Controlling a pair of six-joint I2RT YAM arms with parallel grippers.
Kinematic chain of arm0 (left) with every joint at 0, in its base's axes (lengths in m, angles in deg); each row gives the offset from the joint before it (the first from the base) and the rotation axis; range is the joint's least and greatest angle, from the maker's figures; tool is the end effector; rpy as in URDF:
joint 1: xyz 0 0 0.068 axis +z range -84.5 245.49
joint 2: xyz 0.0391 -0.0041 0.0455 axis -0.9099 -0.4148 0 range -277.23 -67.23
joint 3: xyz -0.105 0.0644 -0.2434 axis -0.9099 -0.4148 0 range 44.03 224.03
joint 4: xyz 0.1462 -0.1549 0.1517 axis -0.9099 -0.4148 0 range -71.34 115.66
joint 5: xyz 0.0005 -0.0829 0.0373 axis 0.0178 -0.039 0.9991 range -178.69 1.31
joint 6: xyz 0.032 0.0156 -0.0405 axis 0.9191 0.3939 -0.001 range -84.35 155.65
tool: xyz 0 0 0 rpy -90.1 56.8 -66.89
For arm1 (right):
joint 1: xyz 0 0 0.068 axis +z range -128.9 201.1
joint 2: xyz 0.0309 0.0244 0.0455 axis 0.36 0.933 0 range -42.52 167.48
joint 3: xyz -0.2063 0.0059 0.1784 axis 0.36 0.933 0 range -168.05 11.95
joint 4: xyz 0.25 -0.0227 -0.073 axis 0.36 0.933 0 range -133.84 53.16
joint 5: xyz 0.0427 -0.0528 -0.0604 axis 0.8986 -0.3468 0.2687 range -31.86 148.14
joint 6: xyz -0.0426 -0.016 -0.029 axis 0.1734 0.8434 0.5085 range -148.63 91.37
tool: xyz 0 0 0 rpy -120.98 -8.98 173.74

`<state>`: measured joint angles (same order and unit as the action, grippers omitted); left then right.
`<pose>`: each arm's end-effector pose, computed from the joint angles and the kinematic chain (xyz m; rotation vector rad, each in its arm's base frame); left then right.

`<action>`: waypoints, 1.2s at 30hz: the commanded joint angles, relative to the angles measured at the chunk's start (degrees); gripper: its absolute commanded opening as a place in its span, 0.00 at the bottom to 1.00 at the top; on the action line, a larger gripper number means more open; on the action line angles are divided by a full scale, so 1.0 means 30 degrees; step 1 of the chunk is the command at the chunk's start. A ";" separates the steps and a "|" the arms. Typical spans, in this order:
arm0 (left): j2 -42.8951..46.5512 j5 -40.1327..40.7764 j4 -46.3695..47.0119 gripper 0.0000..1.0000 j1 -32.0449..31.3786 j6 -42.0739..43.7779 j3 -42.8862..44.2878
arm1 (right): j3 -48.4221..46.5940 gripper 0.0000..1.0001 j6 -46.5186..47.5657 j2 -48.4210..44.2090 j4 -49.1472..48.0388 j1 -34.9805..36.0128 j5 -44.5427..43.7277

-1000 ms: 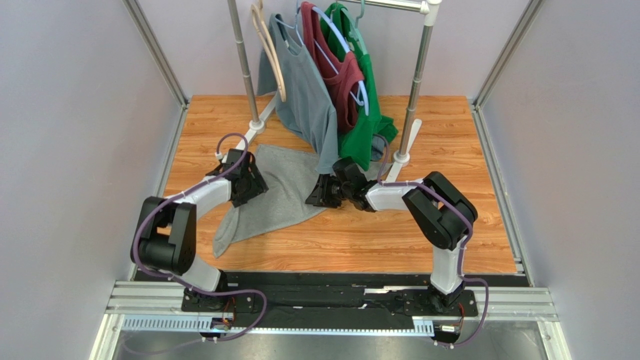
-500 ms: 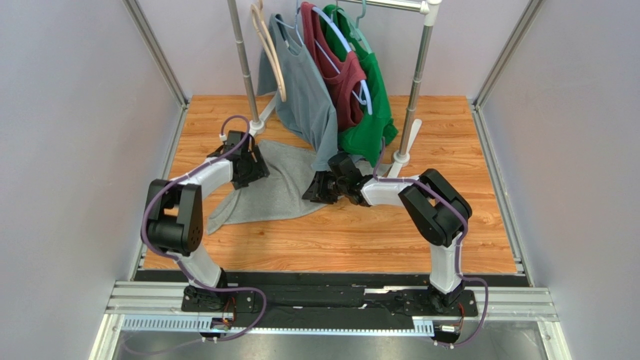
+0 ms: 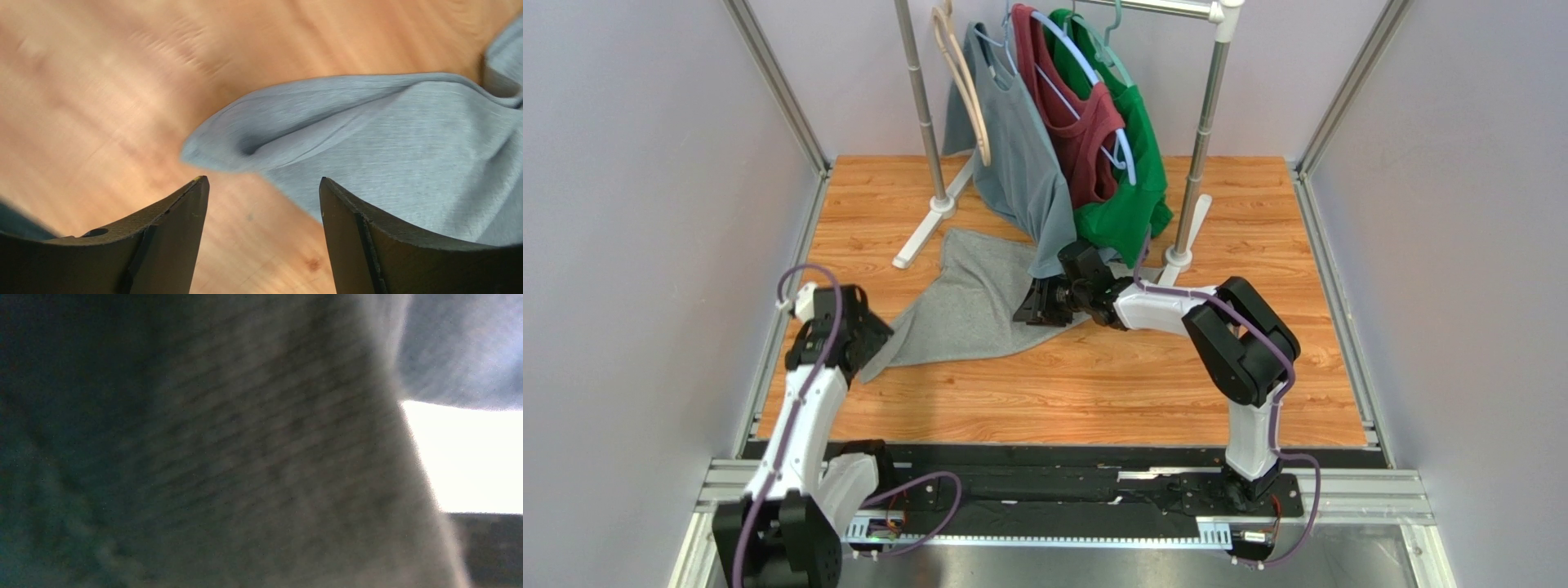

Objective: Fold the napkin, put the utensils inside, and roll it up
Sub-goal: Adjust the napkin at the center of the board.

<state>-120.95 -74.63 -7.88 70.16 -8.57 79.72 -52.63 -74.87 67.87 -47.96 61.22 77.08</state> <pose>0.1815 0.0234 0.2225 -1.1015 2.1704 -0.0048 0.3031 0.2706 0.1554 -0.0538 2.5338 1.0830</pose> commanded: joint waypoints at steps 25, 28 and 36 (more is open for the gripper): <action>0.2349 -0.1202 0.1277 0.59 0.4978 -0.5940 -0.5243 | 0.0373 0.40 0.0178 0.0380 -0.1527 -0.3119 0.3794; 0.1793 -0.0998 0.1161 0.59 0.4978 -0.6087 -0.4922 | 0.0373 0.40 0.0149 0.0528 -0.1556 -0.3236 0.3941; 0.0095 -0.0353 0.0809 0.59 0.5007 -0.5355 -0.3779 | 0.0374 0.40 0.0120 0.0644 -0.1703 -0.3383 0.3941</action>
<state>-118.28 -77.27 -4.91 84.72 -25.49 66.08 -51.60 -74.69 69.05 -50.67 51.54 88.18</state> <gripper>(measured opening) 0.589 0.395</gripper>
